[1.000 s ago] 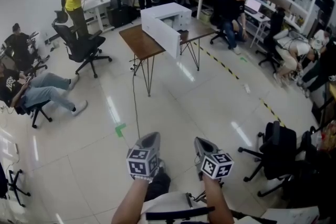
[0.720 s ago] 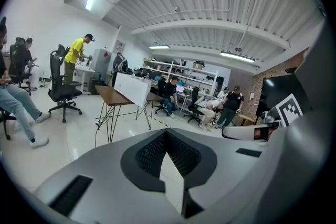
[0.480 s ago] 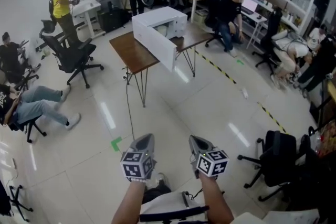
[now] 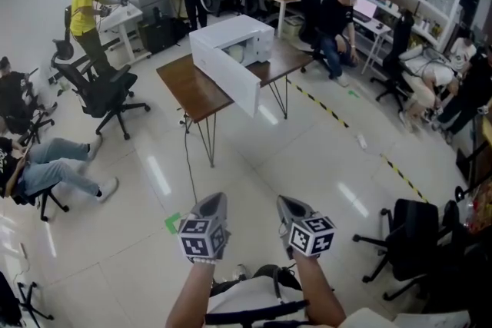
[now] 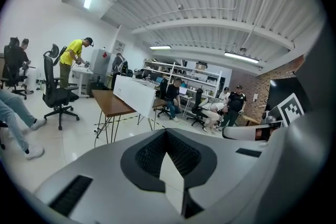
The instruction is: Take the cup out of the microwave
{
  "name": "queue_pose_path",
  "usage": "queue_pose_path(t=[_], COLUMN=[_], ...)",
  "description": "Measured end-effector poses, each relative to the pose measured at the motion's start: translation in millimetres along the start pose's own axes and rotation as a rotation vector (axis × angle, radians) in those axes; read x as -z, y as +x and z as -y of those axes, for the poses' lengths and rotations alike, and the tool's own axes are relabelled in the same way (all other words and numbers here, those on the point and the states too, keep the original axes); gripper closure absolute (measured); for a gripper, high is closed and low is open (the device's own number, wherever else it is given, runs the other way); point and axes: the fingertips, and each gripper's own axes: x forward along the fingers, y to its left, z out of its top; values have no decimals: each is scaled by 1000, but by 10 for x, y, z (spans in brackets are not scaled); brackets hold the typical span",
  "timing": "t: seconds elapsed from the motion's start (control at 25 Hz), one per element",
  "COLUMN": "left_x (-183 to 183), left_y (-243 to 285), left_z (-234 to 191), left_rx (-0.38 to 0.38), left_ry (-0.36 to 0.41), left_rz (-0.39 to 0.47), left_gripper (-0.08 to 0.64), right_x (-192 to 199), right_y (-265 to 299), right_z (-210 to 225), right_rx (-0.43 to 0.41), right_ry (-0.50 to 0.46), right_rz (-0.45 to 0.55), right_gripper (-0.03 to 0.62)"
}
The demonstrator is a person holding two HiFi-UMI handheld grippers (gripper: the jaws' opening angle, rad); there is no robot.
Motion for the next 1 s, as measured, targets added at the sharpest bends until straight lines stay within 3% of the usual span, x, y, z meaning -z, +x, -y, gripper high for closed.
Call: queue_pose_path(t=[1.0], left_x=[-718], left_y=[1499], left_z=[-463], left_rx=[-17], left_ry=[10], left_rz=[-11], left_gripper=[565], right_x=[-806], right_y=[1350], right_z=[969], right_rx=[-5], right_ry=[30], right_rz=[7], right_gripper=[581])
